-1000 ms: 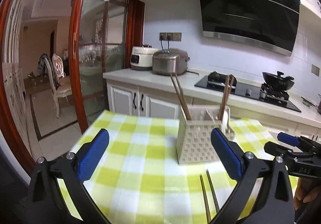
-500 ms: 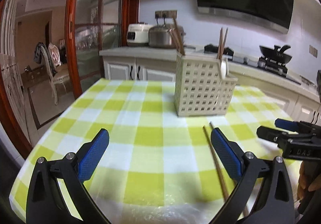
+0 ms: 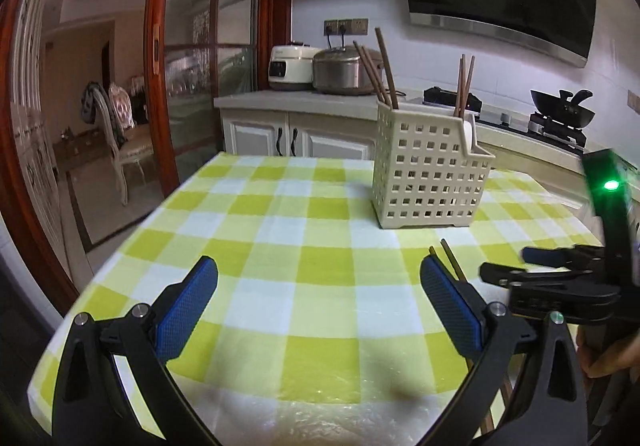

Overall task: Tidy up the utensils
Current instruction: 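Move both open tools back over the last chopsticks on the table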

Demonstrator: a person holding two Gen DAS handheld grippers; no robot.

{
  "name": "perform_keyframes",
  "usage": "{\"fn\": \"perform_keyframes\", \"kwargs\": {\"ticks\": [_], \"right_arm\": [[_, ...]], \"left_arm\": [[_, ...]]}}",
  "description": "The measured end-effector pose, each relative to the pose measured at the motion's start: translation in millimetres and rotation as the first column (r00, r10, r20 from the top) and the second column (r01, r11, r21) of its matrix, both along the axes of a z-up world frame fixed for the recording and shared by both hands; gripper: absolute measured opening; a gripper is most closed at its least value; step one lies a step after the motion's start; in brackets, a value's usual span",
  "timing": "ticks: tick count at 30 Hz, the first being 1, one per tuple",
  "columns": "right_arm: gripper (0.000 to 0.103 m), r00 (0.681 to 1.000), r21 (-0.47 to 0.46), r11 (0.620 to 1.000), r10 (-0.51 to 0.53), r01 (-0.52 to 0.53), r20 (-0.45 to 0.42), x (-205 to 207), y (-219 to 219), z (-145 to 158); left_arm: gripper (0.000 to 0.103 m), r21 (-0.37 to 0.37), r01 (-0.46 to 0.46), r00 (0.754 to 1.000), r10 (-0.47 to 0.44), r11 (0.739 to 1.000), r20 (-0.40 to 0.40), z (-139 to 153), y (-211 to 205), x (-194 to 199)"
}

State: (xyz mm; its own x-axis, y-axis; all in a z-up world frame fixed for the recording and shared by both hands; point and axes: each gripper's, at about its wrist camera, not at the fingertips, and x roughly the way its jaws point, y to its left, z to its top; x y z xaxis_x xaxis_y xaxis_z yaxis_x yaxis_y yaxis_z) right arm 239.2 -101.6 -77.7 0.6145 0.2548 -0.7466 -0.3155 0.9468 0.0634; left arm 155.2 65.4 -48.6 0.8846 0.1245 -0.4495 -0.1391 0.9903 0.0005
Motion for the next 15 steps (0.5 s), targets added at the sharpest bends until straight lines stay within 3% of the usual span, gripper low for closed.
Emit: {"fn": "perform_keyframes", "kwargs": {"ticks": [4, 15], "right_arm": [[0.037, 0.999, -0.024, 1.0, 0.006, -0.007, -0.042, 7.5, 13.0, -8.5], [0.025, 0.996, -0.081, 0.997, 0.008, -0.015, -0.085, 23.4, 37.4, -15.6]], "left_arm": [[0.098, -0.008, 0.007, 1.0, -0.007, 1.0, 0.003, 0.2, 2.4, -1.7], [0.098, -0.027, -0.002, 1.0, 0.002, 1.0, 0.003, -2.7, 12.6, -5.6]]}}
